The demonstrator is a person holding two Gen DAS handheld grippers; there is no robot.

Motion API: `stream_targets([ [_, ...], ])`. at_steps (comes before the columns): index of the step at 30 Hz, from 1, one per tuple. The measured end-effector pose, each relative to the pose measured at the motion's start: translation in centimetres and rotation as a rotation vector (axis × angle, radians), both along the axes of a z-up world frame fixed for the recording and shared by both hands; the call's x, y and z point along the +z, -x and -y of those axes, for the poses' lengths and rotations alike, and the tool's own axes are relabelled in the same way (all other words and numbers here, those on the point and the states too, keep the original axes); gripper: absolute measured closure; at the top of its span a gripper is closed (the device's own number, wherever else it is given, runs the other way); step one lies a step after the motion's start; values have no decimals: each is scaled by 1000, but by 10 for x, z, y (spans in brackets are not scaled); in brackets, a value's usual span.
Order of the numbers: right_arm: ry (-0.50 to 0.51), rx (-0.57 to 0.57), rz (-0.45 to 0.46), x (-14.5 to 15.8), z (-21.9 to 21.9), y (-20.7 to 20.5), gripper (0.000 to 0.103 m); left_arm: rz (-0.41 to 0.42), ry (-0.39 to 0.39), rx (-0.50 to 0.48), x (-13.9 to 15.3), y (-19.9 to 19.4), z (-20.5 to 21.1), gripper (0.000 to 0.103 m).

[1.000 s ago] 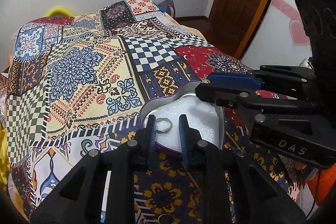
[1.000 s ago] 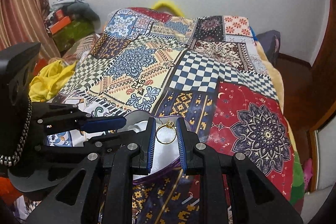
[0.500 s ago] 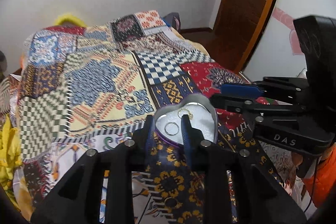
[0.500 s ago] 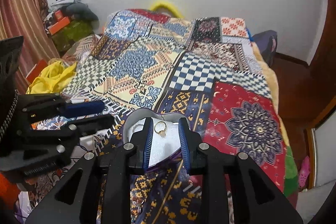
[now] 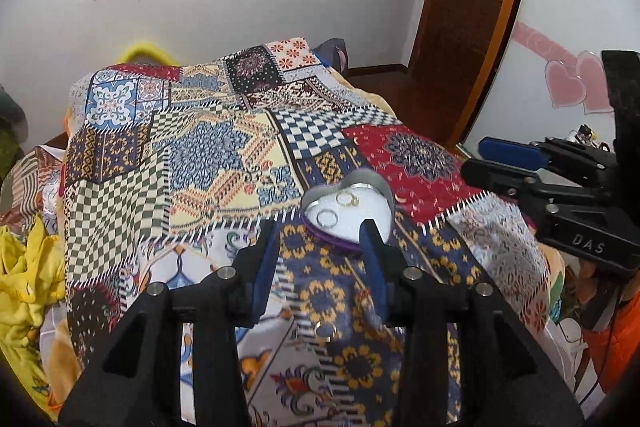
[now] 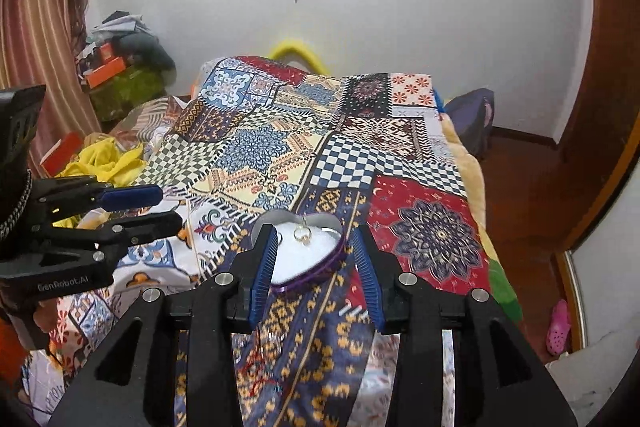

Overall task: Organize jewelry
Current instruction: 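Grasp a silver ring with the right tool while the left tool grasps a gold ring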

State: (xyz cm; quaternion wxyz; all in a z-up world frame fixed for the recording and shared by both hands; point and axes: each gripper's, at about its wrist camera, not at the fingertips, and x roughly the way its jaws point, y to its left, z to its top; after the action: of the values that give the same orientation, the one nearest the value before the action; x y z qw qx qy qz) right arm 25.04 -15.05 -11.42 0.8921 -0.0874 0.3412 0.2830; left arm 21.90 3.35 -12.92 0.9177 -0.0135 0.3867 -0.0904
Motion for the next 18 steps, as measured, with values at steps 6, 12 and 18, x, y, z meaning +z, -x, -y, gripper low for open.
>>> stream_targets([
  [6, 6, -14, -18, -10, 4, 11, 67, -42, -20, -15, -16, 16, 0, 63],
  [12, 30, -18, -50, -27, 4, 20, 67, -113, -27, -31, -45, 23, 3, 63],
  [18, 42, -9, -106, -53, 2, 29, 67, -175, -21, -47, -74, 26, 7, 63],
])
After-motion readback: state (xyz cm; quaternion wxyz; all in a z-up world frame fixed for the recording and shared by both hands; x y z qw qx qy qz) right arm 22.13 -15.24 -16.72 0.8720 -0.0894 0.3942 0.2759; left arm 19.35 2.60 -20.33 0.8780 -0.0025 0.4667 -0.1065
